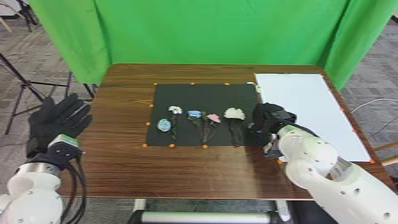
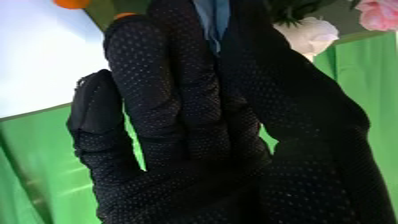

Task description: Arrange flowers

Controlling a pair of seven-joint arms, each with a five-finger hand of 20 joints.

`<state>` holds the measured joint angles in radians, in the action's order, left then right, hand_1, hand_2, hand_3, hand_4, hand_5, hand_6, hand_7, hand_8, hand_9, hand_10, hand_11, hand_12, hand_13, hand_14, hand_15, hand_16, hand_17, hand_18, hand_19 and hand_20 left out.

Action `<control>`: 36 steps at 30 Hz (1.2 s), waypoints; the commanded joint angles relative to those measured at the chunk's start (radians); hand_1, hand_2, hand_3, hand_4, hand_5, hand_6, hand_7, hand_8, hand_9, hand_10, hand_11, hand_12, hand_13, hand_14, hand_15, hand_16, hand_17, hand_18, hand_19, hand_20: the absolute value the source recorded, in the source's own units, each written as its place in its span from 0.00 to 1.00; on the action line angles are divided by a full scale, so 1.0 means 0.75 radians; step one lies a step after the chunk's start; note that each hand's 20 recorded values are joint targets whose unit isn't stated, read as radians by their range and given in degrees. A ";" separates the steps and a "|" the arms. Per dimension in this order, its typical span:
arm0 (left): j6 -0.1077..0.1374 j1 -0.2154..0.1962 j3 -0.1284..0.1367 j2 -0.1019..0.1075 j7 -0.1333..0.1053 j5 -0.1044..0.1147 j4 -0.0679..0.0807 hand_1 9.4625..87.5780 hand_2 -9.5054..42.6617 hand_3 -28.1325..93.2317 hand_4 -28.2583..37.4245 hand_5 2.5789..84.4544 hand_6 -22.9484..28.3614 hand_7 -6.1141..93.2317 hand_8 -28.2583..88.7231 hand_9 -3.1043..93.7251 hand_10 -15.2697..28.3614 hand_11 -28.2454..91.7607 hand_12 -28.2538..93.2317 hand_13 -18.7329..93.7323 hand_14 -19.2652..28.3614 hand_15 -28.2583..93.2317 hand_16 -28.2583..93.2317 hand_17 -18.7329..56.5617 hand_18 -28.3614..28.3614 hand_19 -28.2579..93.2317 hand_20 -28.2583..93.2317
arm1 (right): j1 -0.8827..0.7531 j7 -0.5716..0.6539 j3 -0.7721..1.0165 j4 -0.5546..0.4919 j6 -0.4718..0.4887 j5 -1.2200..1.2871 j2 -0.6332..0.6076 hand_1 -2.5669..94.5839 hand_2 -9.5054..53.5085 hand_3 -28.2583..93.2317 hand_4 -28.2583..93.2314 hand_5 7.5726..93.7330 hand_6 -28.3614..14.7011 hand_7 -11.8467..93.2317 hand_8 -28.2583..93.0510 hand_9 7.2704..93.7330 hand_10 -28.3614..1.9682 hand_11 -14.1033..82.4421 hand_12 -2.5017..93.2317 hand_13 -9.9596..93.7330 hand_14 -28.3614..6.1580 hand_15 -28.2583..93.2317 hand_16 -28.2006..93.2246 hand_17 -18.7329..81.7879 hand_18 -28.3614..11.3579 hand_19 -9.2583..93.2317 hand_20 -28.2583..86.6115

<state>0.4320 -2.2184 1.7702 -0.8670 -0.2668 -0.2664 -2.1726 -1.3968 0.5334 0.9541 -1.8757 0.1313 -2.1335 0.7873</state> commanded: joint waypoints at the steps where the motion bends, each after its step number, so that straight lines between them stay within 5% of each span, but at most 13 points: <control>1: 0.015 -0.028 -0.002 -0.026 -0.024 0.014 -0.013 0.24 0.41 0.82 0.00 0.48 0.60 0.25 0.15 0.40 0.67 0.46 0.30 0.38 0.72 0.60 0.14 0.17 0.75 0.57 0.32 | 0.063 0.012 -0.046 0.010 -0.035 -0.046 0.045 0.62 0.03 0.78 0.00 0.76 0.64 0.47 0.27 0.88 0.64 0.35 0.50 0.78 0.58 0.68 0.51 0.54 0.14 0.91 0.58; 5: 0.009 -0.012 -0.006 -0.031 -0.006 0.009 -0.007 0.24 0.41 0.82 0.00 0.48 0.60 0.25 0.14 0.40 0.67 0.46 0.30 0.38 0.73 0.61 0.15 0.17 0.75 0.57 0.32 | 0.046 0.012 -0.013 -0.002 0.015 -0.057 0.037 0.59 0.00 0.79 0.00 0.74 0.63 0.47 0.26 0.87 0.62 0.31 0.49 0.77 0.57 0.67 0.51 0.53 0.13 0.91 0.56; 8: 0.013 -0.028 0.010 -0.030 -0.031 0.050 -0.011 0.24 0.41 0.82 0.00 0.47 0.60 0.25 0.15 0.37 0.67 0.46 0.31 0.36 0.73 0.61 0.15 0.17 0.75 0.57 0.32 | 0.029 0.031 0.017 -0.026 0.049 0.001 0.025 0.57 0.00 0.79 0.00 0.73 0.62 0.45 0.25 0.85 0.59 0.32 0.44 0.76 0.54 0.67 0.49 0.52 0.12 0.91 0.56; 11: 0.021 -0.059 0.030 -0.034 -0.044 0.044 -0.024 0.24 0.40 0.82 0.00 0.47 0.61 0.25 0.15 0.36 0.67 0.46 0.31 0.35 0.73 0.61 0.15 0.17 0.75 0.57 0.32 | 0.013 0.036 0.043 -0.035 0.083 -0.003 0.013 0.57 0.00 0.79 0.00 0.73 0.61 0.43 0.25 0.82 0.57 0.34 0.39 0.75 0.53 0.67 0.47 0.52 0.12 0.90 0.55; 16: 0.054 -0.075 0.045 -0.040 -0.056 0.080 -0.031 0.24 0.40 0.82 0.00 0.44 0.62 0.25 0.15 0.34 0.68 0.46 0.31 0.34 0.72 0.61 0.15 0.16 0.75 0.57 0.32 | -0.051 0.039 0.122 -0.069 0.094 0.085 -0.001 0.52 0.00 0.80 0.00 0.71 0.60 0.42 0.25 0.77 0.49 0.41 0.28 0.73 0.50 0.68 0.43 0.51 0.12 0.89 0.55; 30: 0.031 -0.125 0.072 -0.064 -0.060 0.076 -0.046 0.22 0.39 0.82 0.00 0.39 0.61 0.26 0.15 0.32 0.68 0.46 0.31 0.33 0.72 0.61 0.15 0.16 0.75 0.56 0.32 | -0.080 0.020 0.162 -0.078 0.146 0.124 0.048 0.40 0.00 0.85 0.01 0.70 0.60 0.36 0.12 0.73 0.44 0.39 0.24 0.71 0.46 0.66 0.41 0.49 0.10 0.86 0.53; 34: 0.017 -0.105 0.057 -0.046 -0.084 0.079 -0.035 0.22 0.39 0.82 0.00 0.39 0.61 0.26 0.15 0.32 0.69 0.46 0.32 0.33 0.72 0.61 0.15 0.16 0.76 0.56 0.33 | -0.068 0.011 0.167 -0.079 -0.003 0.116 0.035 0.38 0.00 0.84 0.01 0.68 0.58 0.35 0.12 0.70 0.42 0.37 0.23 0.70 0.45 0.66 0.41 0.49 0.10 0.86 0.53; 36: 0.009 -0.117 0.063 -0.062 -0.060 0.067 -0.035 0.22 0.39 0.82 0.00 0.39 0.61 0.26 0.15 0.32 0.69 0.46 0.32 0.33 0.72 0.61 0.15 0.16 0.76 0.56 0.33 | -0.056 0.031 0.161 -0.055 -0.063 0.125 0.047 0.36 0.04 0.84 0.03 0.67 0.58 0.35 0.13 0.69 0.41 0.36 0.23 0.70 0.45 0.66 0.41 0.49 0.10 0.86 0.52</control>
<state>0.4592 -2.2942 1.8188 -0.9020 -0.3151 -0.2106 -2.1962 -1.4552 0.5460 1.0704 -1.9360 0.2271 -2.0397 0.8181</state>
